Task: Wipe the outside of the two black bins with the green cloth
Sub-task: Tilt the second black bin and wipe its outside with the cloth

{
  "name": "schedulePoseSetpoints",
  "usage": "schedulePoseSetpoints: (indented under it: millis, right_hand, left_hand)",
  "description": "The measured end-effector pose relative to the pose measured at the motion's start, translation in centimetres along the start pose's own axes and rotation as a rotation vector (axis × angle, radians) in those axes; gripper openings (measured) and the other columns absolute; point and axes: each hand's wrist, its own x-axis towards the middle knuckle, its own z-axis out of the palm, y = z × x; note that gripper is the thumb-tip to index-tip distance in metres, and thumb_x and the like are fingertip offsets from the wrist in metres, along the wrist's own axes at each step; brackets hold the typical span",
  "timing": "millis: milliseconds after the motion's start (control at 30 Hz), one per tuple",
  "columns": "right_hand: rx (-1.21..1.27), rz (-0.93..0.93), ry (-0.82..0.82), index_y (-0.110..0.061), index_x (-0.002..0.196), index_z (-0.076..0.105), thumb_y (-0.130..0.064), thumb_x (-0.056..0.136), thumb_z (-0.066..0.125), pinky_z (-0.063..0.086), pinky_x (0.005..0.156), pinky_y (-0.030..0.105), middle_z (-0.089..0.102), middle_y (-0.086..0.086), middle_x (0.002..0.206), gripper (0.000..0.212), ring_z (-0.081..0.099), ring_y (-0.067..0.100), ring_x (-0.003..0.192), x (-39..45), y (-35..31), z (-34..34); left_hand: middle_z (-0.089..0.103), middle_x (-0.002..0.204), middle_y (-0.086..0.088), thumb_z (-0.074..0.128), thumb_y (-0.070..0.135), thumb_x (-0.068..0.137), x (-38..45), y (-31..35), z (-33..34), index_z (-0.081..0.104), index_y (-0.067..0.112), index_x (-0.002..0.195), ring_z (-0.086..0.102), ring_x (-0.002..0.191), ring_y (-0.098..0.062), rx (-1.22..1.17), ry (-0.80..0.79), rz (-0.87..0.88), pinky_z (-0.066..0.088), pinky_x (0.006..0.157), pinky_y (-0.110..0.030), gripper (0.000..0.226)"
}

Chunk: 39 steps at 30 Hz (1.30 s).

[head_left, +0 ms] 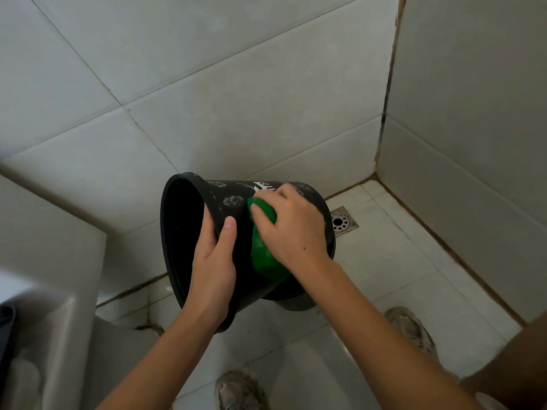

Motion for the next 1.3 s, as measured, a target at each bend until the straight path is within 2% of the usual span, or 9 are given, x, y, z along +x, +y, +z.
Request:
schedulePoseSetpoints:
  millis: [133,233,333,433,667,800,933,1133,1300]
  right_hand:
    - [0.112,-0.15,0.0,-0.021,0.108,0.066,-0.037,0.092,0.049,0.047,0.059,0.022,0.056,0.0,0.091,0.029,0.053,0.011,0.074,-4.4,-1.1,0.1]
    - [0.106,-0.229,-0.015,-0.019,0.108,0.068,-0.035,0.091,0.053,0.048,0.058,0.026,0.058,0.002,0.091,0.028,0.057,0.015,0.074,-4.3,-0.2,0.0]
    - [0.001,-0.013,0.03,-0.025,0.111,0.068,-0.039,0.091,0.052,0.037,0.065,0.024,0.059,0.001,0.094,0.029,0.059,0.02,0.08,-0.5,0.5,-0.2]
    - [-0.064,0.1,0.016,-0.028,0.117,0.065,-0.039,0.094,0.052,0.033,0.067,0.024,0.058,-0.002,0.099,0.029,0.05,0.01,0.082,1.1,0.9,0.2]
    - [0.164,-0.232,0.014,-0.017,0.108,0.068,-0.033,0.092,0.053,0.049,0.06,0.024,0.058,0.002,0.092,0.027,0.054,0.012,0.076,-5.7,-0.7,0.6]
    - [0.074,-0.088,0.057,-0.022,0.109,0.069,-0.038,0.09,0.051,0.037,0.06,0.018,0.057,-0.002,0.09,0.031,0.057,0.015,0.075,-1.6,0.2,0.3]
    - [-0.023,0.03,0.161,-0.022,0.108,0.068,-0.04,0.09,0.048,0.022,0.058,0.008,0.056,-0.002,0.09,0.032,0.049,0.009,0.075,-1.4,-0.3,0.8]
    - [0.164,-0.228,0.129,-0.014,0.106,0.069,-0.03,0.093,0.053,0.05,0.057,0.024,0.059,0.005,0.091,0.027,0.055,0.014,0.074,-8.2,-0.3,2.3]
    - [0.104,0.035,0.235,-0.016,0.105,0.07,-0.035,0.091,0.051,0.044,0.057,0.017,0.059,0.001,0.089,0.031,0.057,0.013,0.073,-4.1,-0.1,2.1]
  left_hand:
    - [0.064,0.127,0.01,0.041,0.024,0.103,0.0,0.2,0.1,0.042,0.036,0.144,0.062,0.117,-0.011,-0.03,-0.002,0.016,0.045,0.106,-0.043,0.042]
    - [0.063,0.129,0.01,0.04,0.024,0.104,-0.1,0.0,0.0,0.04,0.036,0.145,0.06,0.119,-0.011,-0.034,-0.009,0.018,0.044,0.107,-0.042,0.043]
    - [0.06,0.132,0.016,0.04,0.027,0.104,-0.3,0.0,0.1,0.038,0.043,0.145,0.058,0.121,-0.007,-0.008,-0.024,0.009,0.045,0.106,-0.044,0.044]
    - [0.059,0.131,0.02,0.04,0.029,0.103,-0.4,0.0,0.3,0.034,0.048,0.145,0.059,0.118,-0.003,0.0,-0.035,-0.004,0.048,0.103,-0.042,0.046]
    - [0.065,0.125,0.012,0.039,0.022,0.104,-0.2,0.1,0.1,0.04,0.037,0.144,0.063,0.115,-0.008,-0.046,-0.045,0.016,0.05,0.1,-0.031,0.043]
    - [0.062,0.13,0.013,0.04,0.025,0.104,-0.1,0.0,-0.2,0.043,0.043,0.142,0.059,0.121,-0.011,-0.048,-0.021,0.002,0.045,0.106,-0.045,0.042]
    - [0.063,0.128,0.016,0.04,0.026,0.103,-0.1,0.0,0.0,0.042,0.045,0.142,0.06,0.119,-0.009,-0.026,-0.018,0.003,0.046,0.104,-0.045,0.042]
    - [0.064,0.127,0.011,0.039,0.025,0.103,-0.1,-0.2,-0.3,0.042,0.039,0.143,0.062,0.115,-0.008,-0.039,-0.037,-0.001,0.052,0.097,-0.031,0.042]
    - [0.063,0.13,0.009,0.04,0.025,0.104,0.2,-0.1,-1.0,0.044,0.041,0.141,0.061,0.119,-0.014,-0.078,0.02,-0.023,0.045,0.106,-0.046,0.041]
